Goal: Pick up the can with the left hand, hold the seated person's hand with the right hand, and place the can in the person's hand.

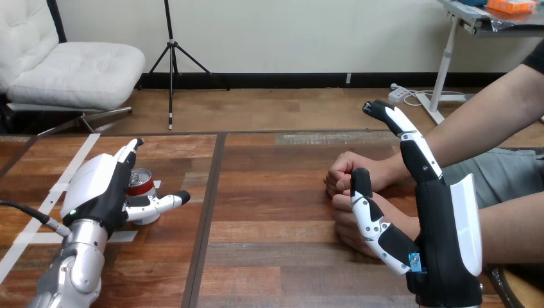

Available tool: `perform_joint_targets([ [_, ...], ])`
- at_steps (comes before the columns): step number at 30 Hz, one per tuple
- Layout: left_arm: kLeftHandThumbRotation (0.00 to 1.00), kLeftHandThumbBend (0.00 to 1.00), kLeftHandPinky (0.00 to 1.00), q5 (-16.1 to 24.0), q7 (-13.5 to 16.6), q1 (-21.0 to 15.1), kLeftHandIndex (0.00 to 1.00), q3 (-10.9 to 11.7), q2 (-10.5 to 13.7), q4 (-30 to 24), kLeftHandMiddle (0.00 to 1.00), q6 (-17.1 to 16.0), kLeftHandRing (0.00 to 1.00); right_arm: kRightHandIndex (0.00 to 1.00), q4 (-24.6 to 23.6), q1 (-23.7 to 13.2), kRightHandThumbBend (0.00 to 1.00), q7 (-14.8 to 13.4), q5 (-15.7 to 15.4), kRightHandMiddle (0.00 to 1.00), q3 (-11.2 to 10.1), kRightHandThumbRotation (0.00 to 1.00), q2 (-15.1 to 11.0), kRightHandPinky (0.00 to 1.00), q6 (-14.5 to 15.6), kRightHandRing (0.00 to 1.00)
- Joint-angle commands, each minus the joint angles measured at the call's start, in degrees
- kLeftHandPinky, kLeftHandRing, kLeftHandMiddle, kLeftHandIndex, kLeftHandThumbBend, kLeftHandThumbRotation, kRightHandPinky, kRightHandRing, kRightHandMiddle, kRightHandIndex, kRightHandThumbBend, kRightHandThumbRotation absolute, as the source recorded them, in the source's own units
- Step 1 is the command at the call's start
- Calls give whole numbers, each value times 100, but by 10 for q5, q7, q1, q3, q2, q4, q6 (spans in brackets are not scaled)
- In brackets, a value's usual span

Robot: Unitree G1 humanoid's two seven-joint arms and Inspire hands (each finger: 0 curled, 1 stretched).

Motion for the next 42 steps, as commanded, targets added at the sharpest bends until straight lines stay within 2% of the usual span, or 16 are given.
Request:
perform_joint_targets([
  [1, 53, 91, 93, 13, 22, -59, 97, -13, 21, 15, 96, 5, 95, 83, -24, -34, 18, 0, -4, 88, -6, 0, 1, 90, 2, 88],
  [21, 57, 90, 95, 48, 77, -99, 98, -57, 26, 95, 97, 24, 96, 82, -29, -31, 19, 1, -2, 88, -8, 0, -2, 88, 7, 88],
  [42, 58, 86, 91, 41, 85, -135, 99, -80, 19, 163, 93, 37, 92, 83, -29, -28, 19, 4, 0, 88, -10, 0, -4, 87, 7, 88],
])
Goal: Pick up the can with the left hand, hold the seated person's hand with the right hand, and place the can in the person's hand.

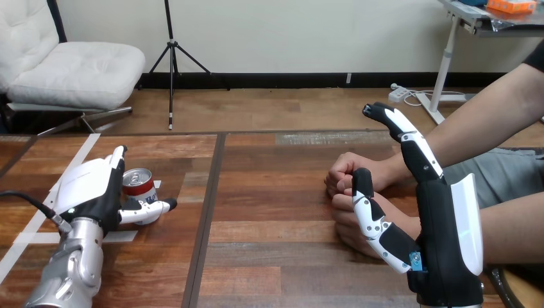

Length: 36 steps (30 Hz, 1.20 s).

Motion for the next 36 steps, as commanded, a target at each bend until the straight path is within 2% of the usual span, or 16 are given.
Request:
perform_joint_targets([
  [1, 58, 86, 91, -3, 16, -55, 99, -6, 7, 15, 93, -4, 92, 83, -28, -28, 19, 3, 1, 88, -7, 0, -3, 87, -1, 88],
  [17, 56, 86, 88, -15, 29, -63, 98, -6, 2, 48, 90, -21, 87, 83, -31, -26, 20, 4, 1, 88, -11, 0, -5, 87, 0, 88],
  [24, 54, 86, 85, -30, 51, -64, 96, 2, -3, 64, 88, -40, 85, 83, -30, -26, 20, 5, 2, 88, -12, 0, -6, 87, -2, 88],
  [26, 52, 86, 83, -36, 54, -64, 95, 4, -5, 68, 87, -44, 84, 83, -29, -27, 20, 4, 1, 88, -13, 0, -6, 87, -3, 88],
  [29, 46, 85, 76, -71, 66, -63, 93, 24, -14, 81, 84, -69, 80, 83, -27, -27, 19, 5, 2, 87, -13, 0, -7, 87, -6, 88],
  [36, 37, 83, 68, -96, 75, -66, 90, 30, -20, 96, 80, -86, 74, 83, -27, -28, 19, 6, 2, 87, -13, 0, -7, 88, -5, 88],
])
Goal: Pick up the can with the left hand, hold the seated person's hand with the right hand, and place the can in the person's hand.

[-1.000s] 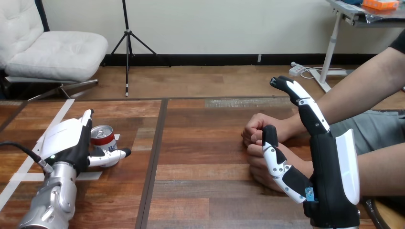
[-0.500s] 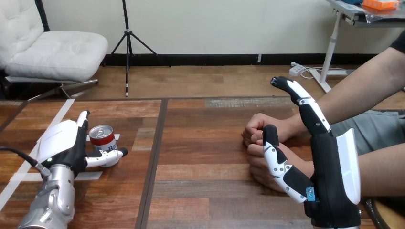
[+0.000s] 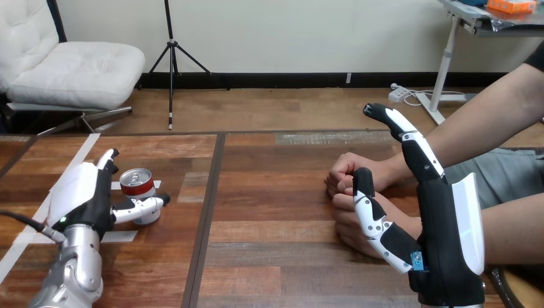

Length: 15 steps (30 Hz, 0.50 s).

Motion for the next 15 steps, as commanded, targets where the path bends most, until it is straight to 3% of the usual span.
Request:
perform_joint_targets([
  [1, 36, 82, 67, -19, 20, -49, 90, 13, -8, 12, 80, -22, 74, 83, -25, -29, 19, 1, 1, 87, -9, 0, -6, 88, -5, 88],
  [15, 32, 79, 67, -30, 21, -57, 90, 10, -15, 29, 79, -23, 74, 82, -25, -31, 20, 3, 2, 86, -10, 0, -7, 88, -4, 88],
])
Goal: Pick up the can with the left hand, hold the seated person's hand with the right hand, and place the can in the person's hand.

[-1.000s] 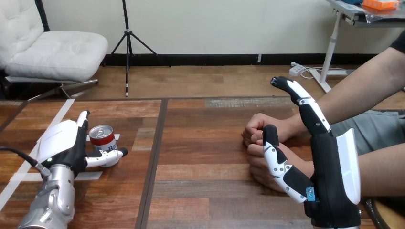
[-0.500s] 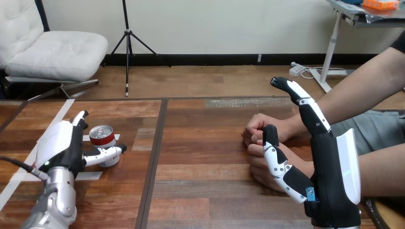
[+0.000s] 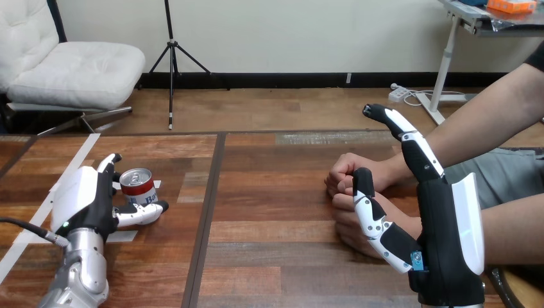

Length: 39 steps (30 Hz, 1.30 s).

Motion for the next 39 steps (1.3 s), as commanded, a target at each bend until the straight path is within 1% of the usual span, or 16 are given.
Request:
perform_joint_targets([
  [1, 32, 79, 68, -8, 7, -54, 90, 5, -3, 8, 79, -11, 74, 82, -25, -31, 20, 2, 1, 86, -10, 0, -7, 88, -4, 88],
  [10, 35, 80, 67, -8, 7, -60, 91, 0, -6, 18, 79, -12, 75, 82, -26, -31, 20, 5, 3, 86, -11, 0, -8, 89, -2, 88],
  [16, 38, 82, 67, -8, 7, -63, 92, -3, -9, 23, 81, -11, 76, 82, -27, -31, 20, 9, 4, 86, -13, 0, -9, 89, -2, 88],
  [24, 42, 85, 70, -6, 8, -66, 94, -5, -14, 30, 85, -7, 80, 82, -29, -33, 20, 10, -2, 86, -17, 0, -8, 89, -3, 88],
  [39, 42, 86, 71, -13, 19, -70, 93, 0, -23, 38, 88, -10, 82, 82, -30, -35, 20, 15, 1, 86, -19, 0, -10, 89, 0, 88],
])
